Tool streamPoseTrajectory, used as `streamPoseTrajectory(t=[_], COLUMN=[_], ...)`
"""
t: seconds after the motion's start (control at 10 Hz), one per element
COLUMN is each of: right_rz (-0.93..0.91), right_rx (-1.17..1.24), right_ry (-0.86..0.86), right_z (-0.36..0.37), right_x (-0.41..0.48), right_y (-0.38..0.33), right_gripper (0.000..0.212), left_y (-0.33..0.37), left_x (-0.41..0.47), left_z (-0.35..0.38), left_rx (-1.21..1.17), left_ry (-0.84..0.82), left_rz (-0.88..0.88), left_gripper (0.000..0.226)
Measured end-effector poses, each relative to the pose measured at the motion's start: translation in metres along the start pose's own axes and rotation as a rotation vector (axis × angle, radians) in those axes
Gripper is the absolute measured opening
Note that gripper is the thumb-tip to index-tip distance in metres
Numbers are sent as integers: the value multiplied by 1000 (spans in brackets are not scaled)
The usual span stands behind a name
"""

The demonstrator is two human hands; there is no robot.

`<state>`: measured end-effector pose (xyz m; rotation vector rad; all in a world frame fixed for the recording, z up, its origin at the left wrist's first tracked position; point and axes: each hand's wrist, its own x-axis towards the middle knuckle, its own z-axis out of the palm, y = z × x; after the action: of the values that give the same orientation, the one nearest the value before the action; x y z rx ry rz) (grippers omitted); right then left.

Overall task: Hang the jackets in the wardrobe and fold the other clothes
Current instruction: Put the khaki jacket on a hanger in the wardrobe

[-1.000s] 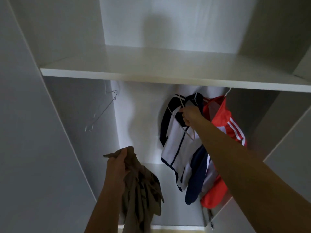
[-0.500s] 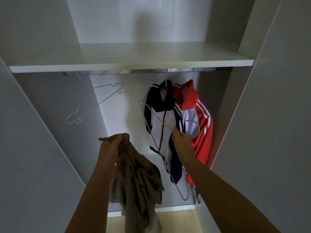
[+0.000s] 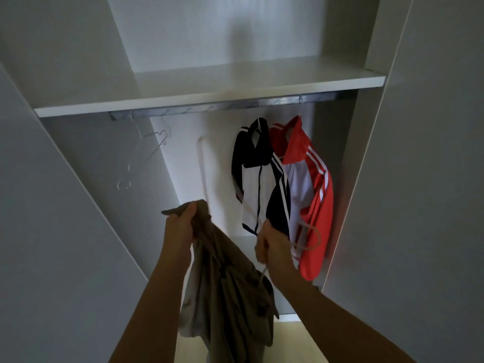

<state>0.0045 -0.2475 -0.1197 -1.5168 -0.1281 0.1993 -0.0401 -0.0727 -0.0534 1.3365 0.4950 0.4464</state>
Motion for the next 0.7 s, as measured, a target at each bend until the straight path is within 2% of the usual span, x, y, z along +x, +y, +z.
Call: streamPoseTrajectory(t=[0.1,0.2,0.3,0.4,0.5,0.6,0.7], right_rz=[109,263,663,628,226,167,93], right_rx=[-343,-347,-761,-544,-660,-779,-862], right_ry=[-168,-246,-949,-877,-194,-339,-318], right_z=[-16,-51,-63,-67,-71,-67,-35], right_x=[-15,-26,16,7,-28,-28,-7], right_y=[38,43,18,16,34,33,20], right_gripper=[48,44,39,89,41,42,38], left_y=[7,0,-16,-19,-9,-2,5], left_x=[8,15,19,19,13,4,-16], left_z=[-22,-55,-63,-59,-57,-47,-26], left_rx=[-132,-232,-134,-92,55,233,366], left_ry=[132,232,226,237,205,114,-111], left_rz=[31,-42,-106,-66,66,225,390], left_gripper=[22,18,17,20,17,24,24])
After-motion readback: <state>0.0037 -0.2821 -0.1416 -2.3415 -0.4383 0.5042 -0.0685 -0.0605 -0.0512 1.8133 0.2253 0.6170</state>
